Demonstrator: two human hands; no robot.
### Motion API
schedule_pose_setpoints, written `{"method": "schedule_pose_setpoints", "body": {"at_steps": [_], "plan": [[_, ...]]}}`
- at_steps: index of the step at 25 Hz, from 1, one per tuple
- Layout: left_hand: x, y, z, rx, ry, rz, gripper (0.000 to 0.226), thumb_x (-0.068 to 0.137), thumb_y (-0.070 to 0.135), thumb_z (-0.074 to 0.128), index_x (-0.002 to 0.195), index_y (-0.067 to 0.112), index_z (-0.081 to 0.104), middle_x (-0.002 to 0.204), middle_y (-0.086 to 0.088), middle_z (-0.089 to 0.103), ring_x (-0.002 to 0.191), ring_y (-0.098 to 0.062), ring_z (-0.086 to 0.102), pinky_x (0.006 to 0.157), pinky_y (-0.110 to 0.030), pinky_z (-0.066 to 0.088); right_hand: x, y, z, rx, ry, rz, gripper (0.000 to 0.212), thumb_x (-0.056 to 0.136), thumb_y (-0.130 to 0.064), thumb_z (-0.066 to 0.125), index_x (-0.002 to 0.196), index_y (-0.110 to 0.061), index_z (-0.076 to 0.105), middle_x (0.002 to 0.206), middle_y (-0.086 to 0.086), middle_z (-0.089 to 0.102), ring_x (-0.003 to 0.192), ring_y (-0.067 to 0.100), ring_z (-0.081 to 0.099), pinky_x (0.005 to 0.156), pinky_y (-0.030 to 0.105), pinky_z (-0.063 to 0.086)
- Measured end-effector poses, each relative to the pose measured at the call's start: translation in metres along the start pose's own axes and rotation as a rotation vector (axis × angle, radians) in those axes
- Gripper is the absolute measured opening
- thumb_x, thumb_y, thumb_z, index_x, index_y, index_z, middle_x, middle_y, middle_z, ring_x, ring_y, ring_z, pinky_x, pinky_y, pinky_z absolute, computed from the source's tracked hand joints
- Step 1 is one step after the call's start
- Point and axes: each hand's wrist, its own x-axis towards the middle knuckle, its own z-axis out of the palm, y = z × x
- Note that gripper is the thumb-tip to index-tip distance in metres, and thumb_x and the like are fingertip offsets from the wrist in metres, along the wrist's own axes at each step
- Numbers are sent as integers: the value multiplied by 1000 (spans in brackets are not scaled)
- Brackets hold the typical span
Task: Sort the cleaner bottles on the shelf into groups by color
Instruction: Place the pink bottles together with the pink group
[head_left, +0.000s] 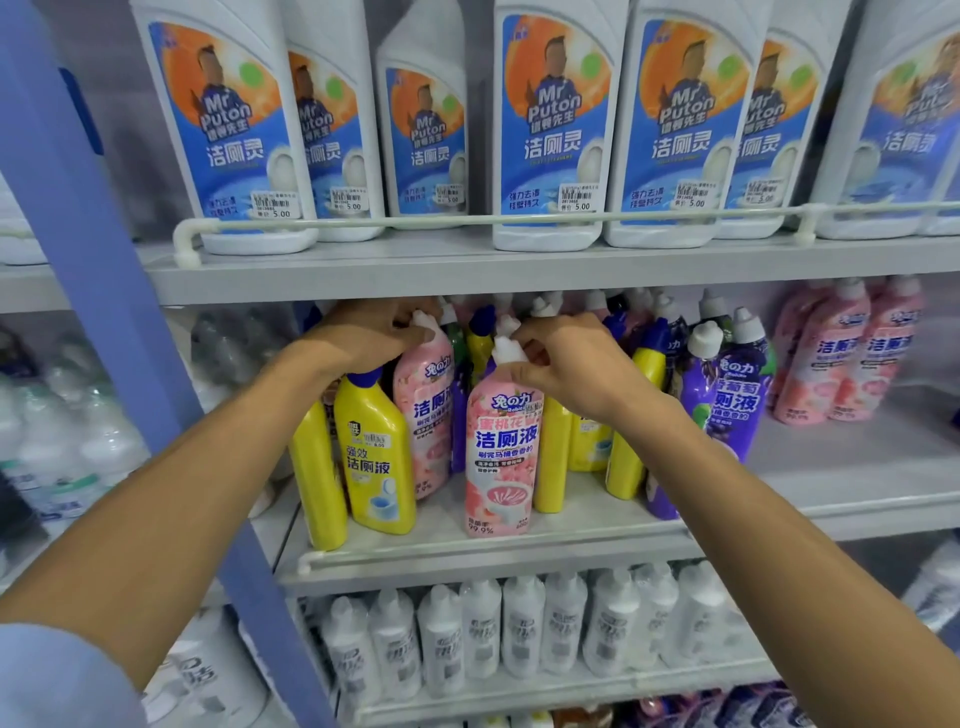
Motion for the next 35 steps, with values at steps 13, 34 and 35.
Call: {"method": "schedule_pose_setpoints", "body": {"at_steps": [13,34,35], "plan": [[-2,42,14,283,-128,164,3,88,38,66,87,37,63,103,9,61,101,-19,61,82,-34,49,-20,0,24,163,131,116,39,89,-54,67,112,-22,69,80,-1,72,76,17,66,64,34,49],[-98,4,128,-574,139,-72,46,73,22,90,109,28,62,101,11,76,91,-4,73,82,-43,61,-110,25,63,661,257,412,55,76,-35,88,122,-22,60,105,-12,72,95,3,67,77,24,56],[-105,2,138,-627,170,-103,45,75,22,89,110,29,62,102,12,76,93,-4,72,83,-43,62,-113,24,66,676,247,420,57,76,-31,88,124,-22,59,106,-12,72,95,2,67,75,23,56]]}}
